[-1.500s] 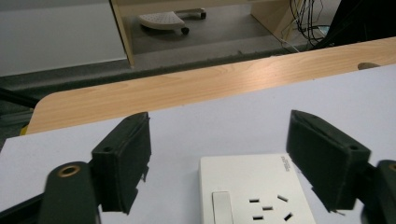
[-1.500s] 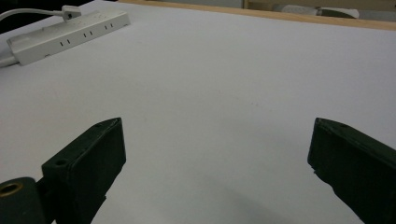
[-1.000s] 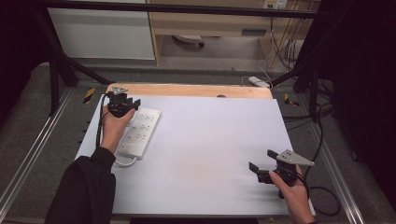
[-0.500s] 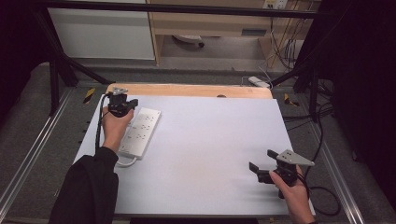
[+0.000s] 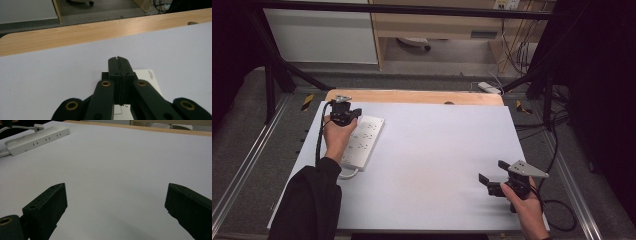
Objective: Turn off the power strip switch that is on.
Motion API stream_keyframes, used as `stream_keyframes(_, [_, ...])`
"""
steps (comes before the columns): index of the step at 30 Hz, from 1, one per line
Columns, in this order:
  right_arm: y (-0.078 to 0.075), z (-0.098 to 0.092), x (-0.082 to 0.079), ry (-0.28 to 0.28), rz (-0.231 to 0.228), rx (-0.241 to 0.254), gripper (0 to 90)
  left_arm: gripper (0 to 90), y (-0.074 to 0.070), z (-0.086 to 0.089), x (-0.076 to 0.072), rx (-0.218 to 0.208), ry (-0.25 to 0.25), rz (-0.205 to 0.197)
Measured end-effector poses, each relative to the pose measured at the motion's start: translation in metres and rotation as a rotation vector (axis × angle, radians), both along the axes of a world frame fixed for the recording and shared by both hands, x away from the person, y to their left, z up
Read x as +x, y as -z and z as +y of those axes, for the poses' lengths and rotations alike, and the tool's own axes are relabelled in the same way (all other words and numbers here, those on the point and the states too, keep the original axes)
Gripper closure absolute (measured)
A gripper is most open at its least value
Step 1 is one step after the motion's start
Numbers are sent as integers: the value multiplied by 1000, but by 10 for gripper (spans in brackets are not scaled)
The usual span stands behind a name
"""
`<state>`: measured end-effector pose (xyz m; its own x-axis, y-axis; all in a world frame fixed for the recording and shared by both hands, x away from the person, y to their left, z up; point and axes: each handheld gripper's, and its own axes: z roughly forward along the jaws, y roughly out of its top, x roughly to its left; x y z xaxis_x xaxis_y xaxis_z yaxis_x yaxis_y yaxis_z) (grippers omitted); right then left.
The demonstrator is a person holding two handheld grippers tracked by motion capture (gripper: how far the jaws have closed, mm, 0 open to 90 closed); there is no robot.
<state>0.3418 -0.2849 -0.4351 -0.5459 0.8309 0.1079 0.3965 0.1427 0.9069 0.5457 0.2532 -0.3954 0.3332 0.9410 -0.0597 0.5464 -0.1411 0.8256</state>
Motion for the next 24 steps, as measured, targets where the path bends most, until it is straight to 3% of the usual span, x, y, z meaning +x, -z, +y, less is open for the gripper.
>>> stream_keyframes(24, [0, 0, 0, 5, -1, -1, 46, 900, 11, 0, 4, 11, 8, 72])
